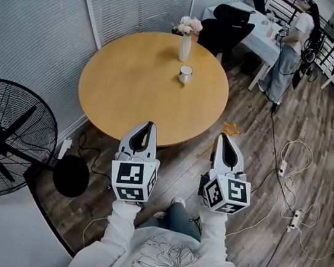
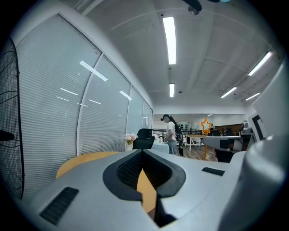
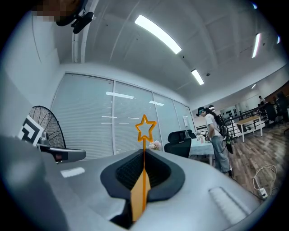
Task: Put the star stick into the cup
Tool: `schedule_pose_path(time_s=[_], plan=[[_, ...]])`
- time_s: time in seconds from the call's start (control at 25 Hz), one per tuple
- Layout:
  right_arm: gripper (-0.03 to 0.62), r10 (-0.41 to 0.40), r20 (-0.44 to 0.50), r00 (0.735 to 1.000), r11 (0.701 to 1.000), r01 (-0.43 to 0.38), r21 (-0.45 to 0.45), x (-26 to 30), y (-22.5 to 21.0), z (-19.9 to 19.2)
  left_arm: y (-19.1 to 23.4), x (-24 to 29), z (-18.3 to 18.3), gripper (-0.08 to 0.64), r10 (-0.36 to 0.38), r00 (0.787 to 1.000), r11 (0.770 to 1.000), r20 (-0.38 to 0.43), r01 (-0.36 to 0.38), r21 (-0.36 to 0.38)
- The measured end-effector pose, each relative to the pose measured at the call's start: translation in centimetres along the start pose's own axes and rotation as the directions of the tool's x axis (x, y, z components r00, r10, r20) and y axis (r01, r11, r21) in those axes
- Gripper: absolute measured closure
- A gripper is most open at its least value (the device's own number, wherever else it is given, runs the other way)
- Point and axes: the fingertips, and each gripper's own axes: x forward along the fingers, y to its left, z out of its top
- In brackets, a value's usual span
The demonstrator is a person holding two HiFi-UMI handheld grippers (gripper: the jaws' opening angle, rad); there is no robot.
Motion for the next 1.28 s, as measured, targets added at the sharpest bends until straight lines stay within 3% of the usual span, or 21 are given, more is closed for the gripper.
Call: schedule_pose_path(time_s=[0.52, 1.28], plan=[[0.577, 0.034, -0.007, 0.999, 0.999, -0.034, 0.010, 7.5, -3.5, -0.8, 0.7, 7.5, 0.0, 0.554, 0.030, 0.999, 1.000, -0.009, -0.030, 0.001], [0.577, 0.156, 0.014, 0.988, 0.987, -0.157, 0.034, 25.3, -12.0, 1.4, 0.6, 25.0, 3.2, 0.554, 0.118, 0.993, 0.993, -0.001, -0.118, 0.006]])
